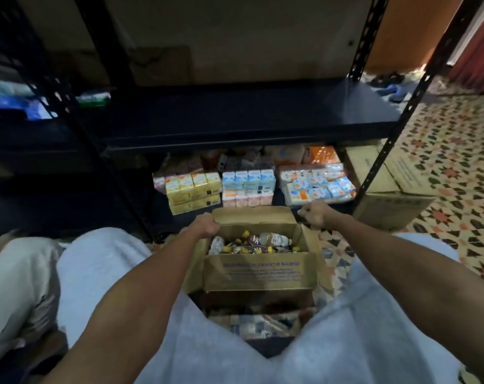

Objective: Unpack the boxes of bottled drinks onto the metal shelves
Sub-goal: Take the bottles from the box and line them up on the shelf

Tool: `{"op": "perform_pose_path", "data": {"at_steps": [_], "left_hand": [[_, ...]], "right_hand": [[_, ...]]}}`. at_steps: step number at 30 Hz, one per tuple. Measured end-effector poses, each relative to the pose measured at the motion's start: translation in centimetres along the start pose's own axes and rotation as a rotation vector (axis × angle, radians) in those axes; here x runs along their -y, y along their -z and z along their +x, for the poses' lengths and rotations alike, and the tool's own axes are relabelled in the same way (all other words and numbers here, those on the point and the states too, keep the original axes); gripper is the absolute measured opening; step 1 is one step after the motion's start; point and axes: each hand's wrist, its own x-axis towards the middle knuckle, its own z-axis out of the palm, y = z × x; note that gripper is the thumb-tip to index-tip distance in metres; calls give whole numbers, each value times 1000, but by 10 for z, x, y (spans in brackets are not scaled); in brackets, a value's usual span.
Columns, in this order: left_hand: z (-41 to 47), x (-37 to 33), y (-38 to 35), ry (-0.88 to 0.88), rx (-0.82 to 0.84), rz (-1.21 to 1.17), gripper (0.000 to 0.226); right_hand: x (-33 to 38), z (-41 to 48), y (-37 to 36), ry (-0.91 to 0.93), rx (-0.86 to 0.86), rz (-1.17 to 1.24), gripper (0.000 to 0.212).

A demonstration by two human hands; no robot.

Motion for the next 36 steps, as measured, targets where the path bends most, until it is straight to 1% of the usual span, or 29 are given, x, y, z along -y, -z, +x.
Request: {"op": "perform_pose_path", "data": {"at_steps": [1, 10, 13, 16, 20, 22, 24, 26, 27, 28, 30, 31, 32, 34, 35, 36], "left_hand": [[-2, -3, 3, -7, 8, 2, 26], [16, -15, 15, -82, 14, -23, 36], [27, -12, 19, -96, 16, -16, 32], [41, -10, 12, -97, 13, -16, 33], [59, -1, -11, -79, 80, 12, 29], [70, 6, -24, -61, 113, 29, 29], [81, 13, -38, -52, 152, 50, 31], [86, 17, -48, -39, 189, 36, 29], [87, 19, -53, -28, 211, 25, 32], [90, 22, -58, -13, 239, 14, 39], [95, 27, -68, -3, 301, -10, 65], [97, 30, -71, -7, 347, -19, 76], [98, 31, -74, -13, 410, -20, 84], [100, 35, -81, -25, 554, 9, 97], [98, 35, -82, -27, 604, 37, 109], [96, 36, -86, -27, 632, 65, 126]], "right_hand": [[4, -4, 2, 16, -4, -7, 35], [17, 5, -3, 7, -12, -41, 39], [16, 14, -8, 3, -1, -43, 35], [9, 26, -22, -6, 54, -66, 33], [1, 52, -45, -45, 127, -119, 36], [-5, 74, -58, -53, 193, -150, 36], [-7, 83, -67, -63, 259, -199, 33], [-9, 86, -76, -62, 297, -191, 26], [-9, 87, -81, -58, 330, -185, 20], [-11, 91, -87, -43, 384, -181, 15], [-7, 96, -96, -41, 540, -171, 20], [-3, 98, -100, -47, 612, -148, 27], [1, 98, -101, -49, 663, -174, 34], [6, 95, -104, -55, 792, -277, 52], [7, 91, -109, -70, 837, -300, 61], [7, 86, -112, -75, 853, -337, 70]]}}
